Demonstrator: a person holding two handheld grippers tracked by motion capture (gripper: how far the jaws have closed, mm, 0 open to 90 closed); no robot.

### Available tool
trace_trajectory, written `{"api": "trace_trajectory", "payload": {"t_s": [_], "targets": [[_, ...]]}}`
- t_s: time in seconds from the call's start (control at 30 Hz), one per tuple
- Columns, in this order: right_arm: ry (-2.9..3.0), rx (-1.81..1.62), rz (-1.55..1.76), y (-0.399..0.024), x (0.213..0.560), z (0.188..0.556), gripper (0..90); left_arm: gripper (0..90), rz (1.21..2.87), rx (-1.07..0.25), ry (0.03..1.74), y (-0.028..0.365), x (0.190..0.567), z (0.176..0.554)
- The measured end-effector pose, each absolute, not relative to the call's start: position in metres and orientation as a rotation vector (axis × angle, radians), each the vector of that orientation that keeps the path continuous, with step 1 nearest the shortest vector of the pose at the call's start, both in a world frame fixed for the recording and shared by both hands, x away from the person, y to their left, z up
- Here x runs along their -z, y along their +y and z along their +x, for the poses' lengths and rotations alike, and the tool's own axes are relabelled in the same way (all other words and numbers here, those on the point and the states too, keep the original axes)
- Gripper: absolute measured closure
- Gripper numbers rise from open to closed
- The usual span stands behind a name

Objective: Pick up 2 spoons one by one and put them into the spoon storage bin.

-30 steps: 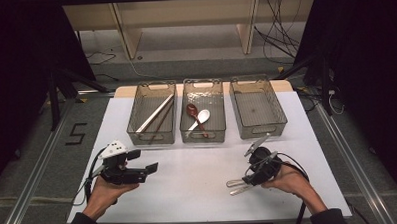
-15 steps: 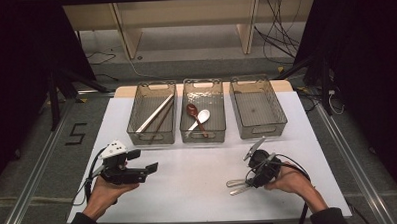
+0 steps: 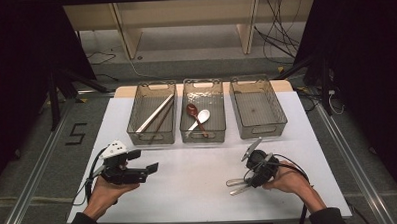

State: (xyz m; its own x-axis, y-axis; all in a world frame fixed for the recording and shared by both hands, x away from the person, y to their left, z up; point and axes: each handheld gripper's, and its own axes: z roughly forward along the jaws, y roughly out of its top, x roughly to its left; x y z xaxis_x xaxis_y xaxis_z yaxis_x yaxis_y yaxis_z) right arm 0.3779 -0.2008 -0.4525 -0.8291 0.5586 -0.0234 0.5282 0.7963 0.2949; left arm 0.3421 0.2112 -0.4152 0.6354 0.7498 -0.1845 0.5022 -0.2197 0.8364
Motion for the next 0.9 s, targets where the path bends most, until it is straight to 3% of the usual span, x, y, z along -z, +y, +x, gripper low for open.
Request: {"api": "trace_trajectory", "payload": {"t_s": [0.37,0.6,0.9], "targets": [[2.857,-0.424,0.893,-0.198,0.454,0.381,51.1,15.5,1.886,-0.321,0.997,0.211,0.415,0.342],[2.931,-0.372,0.880,-0.193,0.456,0.382,63.4,15.5,1.888,-0.317,0.998,0.211,0.416,0.342],[2.937,-0.308,0.837,-0.190,0.455,0.384,72.9,15.5,1.888,-0.318,0.998,0.211,0.416,0.342]]}}
